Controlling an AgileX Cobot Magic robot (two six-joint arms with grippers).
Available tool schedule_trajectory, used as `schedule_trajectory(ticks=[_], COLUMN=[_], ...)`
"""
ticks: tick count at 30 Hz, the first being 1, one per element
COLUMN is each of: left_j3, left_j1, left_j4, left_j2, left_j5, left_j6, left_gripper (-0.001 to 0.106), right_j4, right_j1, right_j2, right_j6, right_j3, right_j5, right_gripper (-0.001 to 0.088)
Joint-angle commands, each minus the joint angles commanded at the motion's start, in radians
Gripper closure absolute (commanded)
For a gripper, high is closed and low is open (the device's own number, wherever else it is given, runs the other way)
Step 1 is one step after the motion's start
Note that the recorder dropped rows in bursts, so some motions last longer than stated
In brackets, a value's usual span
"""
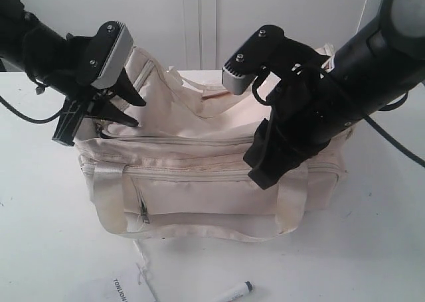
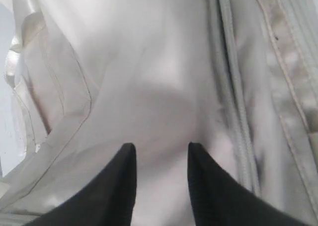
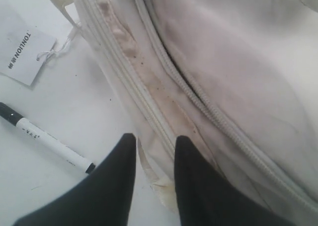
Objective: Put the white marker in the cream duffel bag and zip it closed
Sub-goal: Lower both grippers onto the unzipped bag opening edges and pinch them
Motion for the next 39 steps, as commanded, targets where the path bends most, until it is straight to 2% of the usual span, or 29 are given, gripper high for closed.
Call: schedule_trajectory(ticks=[4, 7, 12, 15, 20, 22, 32, 39], left_j3=[0.000, 0.000, 0.000, 0.000, 0.000, 0.000, 0.000, 0.000], left_j1=[0.000, 0.000, 0.000, 0.000, 0.000, 0.000, 0.000, 0.000], left_j4=[0.000, 0.000, 0.000, 0.000, 0.000, 0.000, 0.000, 0.000], left_j2=[0.000, -0.002, -0.033, -0.052, -0.048, -0.037, 0.024, 0.044], left_j5=[0.038, 0.070, 0.070, 0.080, 0.079, 0.077, 0.077, 0.120], left_j6=[0.000, 0.000, 0.000, 0.000, 0.000, -0.002, -0.002, -0.002], left_gripper=[0.094, 0.104, 0.105, 0.096, 0.064, 0.056, 0.055, 0.056], right_j4=[0.000, 0.000, 0.000, 0.000, 0.002, 0.002, 0.002, 0.002], right_j1=[0.000, 0.000, 0.000, 0.000, 0.000, 0.000, 0.000, 0.000], right_j2=[0.000, 0.000, 0.000, 0.000, 0.000, 0.000, 0.000, 0.000], right_j6=[0.000, 0.000, 0.000, 0.000, 0.001, 0.001, 0.001, 0.001], right_j3=[0.000, 0.000, 0.000, 0.000, 0.000, 0.000, 0.000, 0.000], right_j5=[-0.013, -0.013, -0.013, -0.013, -0.013, -0.013, -0.013, -0.013], right_gripper=[0.0603, 0.0603, 0.0603, 0.0603, 0.0603, 0.0603, 0.0603, 0.0603])
